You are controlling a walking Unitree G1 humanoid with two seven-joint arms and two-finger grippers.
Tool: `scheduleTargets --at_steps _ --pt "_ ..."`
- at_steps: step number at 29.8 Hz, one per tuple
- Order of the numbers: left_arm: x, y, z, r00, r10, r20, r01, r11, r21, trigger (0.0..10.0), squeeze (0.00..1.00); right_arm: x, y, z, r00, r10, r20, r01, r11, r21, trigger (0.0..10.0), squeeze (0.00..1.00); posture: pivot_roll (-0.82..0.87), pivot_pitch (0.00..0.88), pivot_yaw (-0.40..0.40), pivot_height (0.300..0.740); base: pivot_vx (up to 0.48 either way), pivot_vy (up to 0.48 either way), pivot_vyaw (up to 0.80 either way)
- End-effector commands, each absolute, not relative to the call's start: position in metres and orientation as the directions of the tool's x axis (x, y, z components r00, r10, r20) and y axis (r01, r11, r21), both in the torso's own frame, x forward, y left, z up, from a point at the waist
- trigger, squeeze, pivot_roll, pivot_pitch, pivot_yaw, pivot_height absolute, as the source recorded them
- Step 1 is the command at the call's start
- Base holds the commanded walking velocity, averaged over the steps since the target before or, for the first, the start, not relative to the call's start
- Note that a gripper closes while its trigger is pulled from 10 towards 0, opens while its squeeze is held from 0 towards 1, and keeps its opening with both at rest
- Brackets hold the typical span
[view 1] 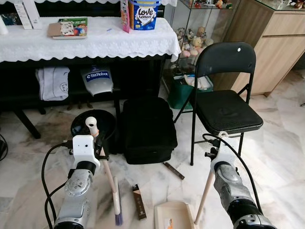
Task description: Sweep floor
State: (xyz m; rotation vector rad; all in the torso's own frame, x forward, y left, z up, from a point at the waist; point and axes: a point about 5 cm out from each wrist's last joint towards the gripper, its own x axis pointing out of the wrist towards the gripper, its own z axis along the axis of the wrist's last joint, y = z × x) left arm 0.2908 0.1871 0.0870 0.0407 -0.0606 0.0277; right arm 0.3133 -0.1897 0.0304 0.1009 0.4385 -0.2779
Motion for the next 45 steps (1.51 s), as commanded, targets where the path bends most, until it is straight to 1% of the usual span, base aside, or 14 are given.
scheduleTargets --at_steps 1,2,3,4,5,6,7,8,10,20,34,36,41,45 --pt "0.292 0.186 0.095 0.996 0.011 0.093 -0.016 0.999 0.048 10.0 0.0 0.307 -0.177 0.023 0.867 -0.219 -0.449 0.295 0.95 0.106 10.0 0.0 0.07 0.11 -0.048 0.74 0.0 0.0 0.0" --pt "0.292 0.186 0.095 0.996 0.011 0.094 -0.016 0.999 0.047 10.0 0.0 0.31 -0.18 0.029 0.882 -0.238 -0.406 0.294 0.953 0.079 10.0 0.0 0.07 0.11 -0.048 0.74 0.0 0.0 0.0" --pt "0.292 0.186 0.095 0.996 0.011 0.094 -0.016 0.999 0.047 10.0 0.0 0.31 -0.18 0.029 0.882 -0.238 -0.406 0.294 0.953 0.079 10.0 0.0 0.07 0.11 -0.048 0.74 0.0 0.0 0.0" --pt "0.292 0.186 0.095 0.996 0.011 0.094 -0.015 0.999 0.047 10.0 0.0 0.313 -0.185 0.041 0.907 -0.273 -0.321 0.308 0.949 0.062 10.0 0.0 0.07 0.111 -0.046 0.74 0.0 0.0 0.0" --pt "0.292 0.186 0.095 0.996 0.011 0.094 -0.015 0.999 0.047 10.0 0.0 0.313 -0.185 0.041 0.907 -0.273 -0.321 0.308 0.949 0.062 10.0 0.0 0.07 0.111 -0.046 0.74 0.0 0.0 0.0" --pt "0.292 0.185 0.095 0.995 0.011 0.094 -0.015 0.999 0.046 10.0 0.0 0.317 -0.188 0.051 0.923 -0.295 -0.247 0.319 0.946 0.06 10.0 0.0 0.07 0.11 -0.046 0.74 0.0 0.0 0.0" --pt "0.292 0.185 0.095 0.995 0.011 0.094 -0.015 0.999 0.046 10.0 0.0 0.317 -0.188 0.051 0.923 -0.295 -0.247 0.319 0.946 0.06 10.0 0.0 0.07 0.11 -0.046 0.74 0.0 0.0 0.0" --pt "0.292 0.185 0.095 0.995 0.01 0.095 -0.015 0.999 0.045 10.0 0.0 0.319 -0.19 0.061 0.933 -0.306 -0.19 0.321 0.945 0.056 10.0 0.0 0.07 0.11 -0.046 0.74 0.0 0.0 0.0" --pt "0.293 0.185 0.095 0.995 0.011 0.096 -0.015 0.999 0.042 10.0 0.0 0.321 -0.192 0.07 0.943 -0.304 -0.134 0.312 0.949 0.044 10.0 0.0 0.07 0.11 -0.046 0.74 0.0 0.0 0.0" --pt "0.292 0.186 0.093 0.995 0.017 0.094 -0.021 0.999 0.036 10.0 0.0 0.317 -0.186 0.06 0.946 -0.289 -0.149 0.291 0.957 -0.009 10.0 0.0 0.07 0.104 -0.05 0.74 0.0 0.0 0.0" --pt "0.289 0.182 0.085 0.997 0.022 0.08 -0.024 1.0 0.019 10.0 0.0 0.311 -0.185 0.049 0.943 -0.294 -0.155 0.286 0.955 -0.077 10.0 0.0 0.06 0.093 -0.061 0.74 0.0 0.0 0.0" --pt "0.287 0.181 0.081 0.997 0.03 0.067 -0.031 0.999 0.014 10.0 0.0 0.31 -0.187 0.047 0.942 -0.303 -0.143 0.29 0.952 -0.101 10.0 0.0 0.06 0.088 -0.065 0.74 0.0 0.0 0.0" --pt "0.286 0.181 0.08 0.997 0.035 0.067 -0.036 0.999 0.012 10.0 0.0 0.313 -0.187 0.056 0.956 -0.284 -0.077 0.277 0.956 -0.095 10.0 0.0 0.05 0.083 -0.071 0.74 0.0 0.0 0.0" --pt "0.285 0.182 0.079 0.997 0.039 0.067 -0.04 0.999 0.011 10.0 0.0 0.314 -0.185 0.056 0.96 -0.268 -0.075 0.26 0.96 -0.1 10.0 0.0 0.05 0.085 -0.076 0.74 0.0 0.0 0.0"
